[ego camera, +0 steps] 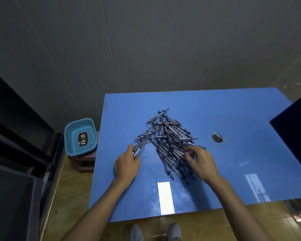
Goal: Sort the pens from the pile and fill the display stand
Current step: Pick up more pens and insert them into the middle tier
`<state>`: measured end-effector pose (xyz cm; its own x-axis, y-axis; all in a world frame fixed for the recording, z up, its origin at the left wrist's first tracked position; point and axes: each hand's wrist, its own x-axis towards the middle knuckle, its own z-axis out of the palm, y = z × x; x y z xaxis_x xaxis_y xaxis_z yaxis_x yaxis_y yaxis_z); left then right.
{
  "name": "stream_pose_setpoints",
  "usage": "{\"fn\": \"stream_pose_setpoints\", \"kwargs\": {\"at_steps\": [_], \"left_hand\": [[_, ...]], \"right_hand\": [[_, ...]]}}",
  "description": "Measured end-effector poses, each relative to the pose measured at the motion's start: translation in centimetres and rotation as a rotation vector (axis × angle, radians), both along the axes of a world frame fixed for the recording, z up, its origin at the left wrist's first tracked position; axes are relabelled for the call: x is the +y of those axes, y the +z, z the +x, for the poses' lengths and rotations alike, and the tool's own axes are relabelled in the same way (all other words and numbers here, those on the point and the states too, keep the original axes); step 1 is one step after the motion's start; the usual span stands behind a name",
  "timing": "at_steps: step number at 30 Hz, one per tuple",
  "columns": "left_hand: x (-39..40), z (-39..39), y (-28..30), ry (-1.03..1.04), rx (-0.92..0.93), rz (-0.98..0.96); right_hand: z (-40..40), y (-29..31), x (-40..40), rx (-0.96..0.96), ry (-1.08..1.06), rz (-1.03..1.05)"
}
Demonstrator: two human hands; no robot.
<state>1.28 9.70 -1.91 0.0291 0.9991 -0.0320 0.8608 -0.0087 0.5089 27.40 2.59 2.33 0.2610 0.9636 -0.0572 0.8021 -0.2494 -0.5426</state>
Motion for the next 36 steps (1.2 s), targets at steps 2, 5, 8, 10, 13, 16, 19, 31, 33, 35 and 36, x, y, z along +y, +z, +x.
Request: {"fn": "stream_pose_setpoints", "kwargs": {"at_steps": [2, 5, 8, 10, 13, 16, 19, 31, 33, 35, 36], "left_hand": [[0.4, 0.2, 0.6, 0.134, -0.268, 0.068], [1.5, 1.0, 1.6, 0.255, -0.645, 0.155], [2.6, 2.0, 2.4, 0.304, -0.829, 0.174], [2.8, 2.4, 2.1, 0.281, -0.878, 0.167], [2.8, 2.4, 0.3, 0.234, -0.875, 0.110], [2.9, 2.0, -1.3, 0.254, -0.856, 0.032], [3.4, 1.8, -0.8, 0.297, -0.836, 0.053], [3.4, 3.0, -0.3, -0.521, -0.231, 0.072], [3.5, 4.0, -0.5, -0.697, -0.111, 0.086], [3.5, 4.8, -0.9, -0.804, -0.055, 0.054], [3.5, 5.1, -1.3, -0.841, -0.031, 0.042]], "right_hand": [[-0.1, 0.0, 0.3, 0.012, -0.012, 0.025], [-0.4, 0.3, 1.1, 0.013, -0.018, 0.060], [-0.5, 0.8, 1.9, 0.016, -0.021, 0.101], [-0.7, 1.1, 2.1, 0.016, -0.019, 0.101], [-0.8, 1.1, 2.0, -0.001, -0.019, 0.110], [-0.7, 0.9, 1.8, -0.005, -0.017, 0.105], [-0.5, 0.9, 1.6, -0.012, -0.032, 0.096], [0.5, 0.9, 0.8, 0.002, -0.090, 0.090], [0.7, 0.9, 0.8, 0.007, -0.101, 0.095], [0.9, 0.8, 0.7, 0.007, -0.112, 0.088], [0.9, 0.7, 0.5, 0.002, -0.116, 0.084]]}}
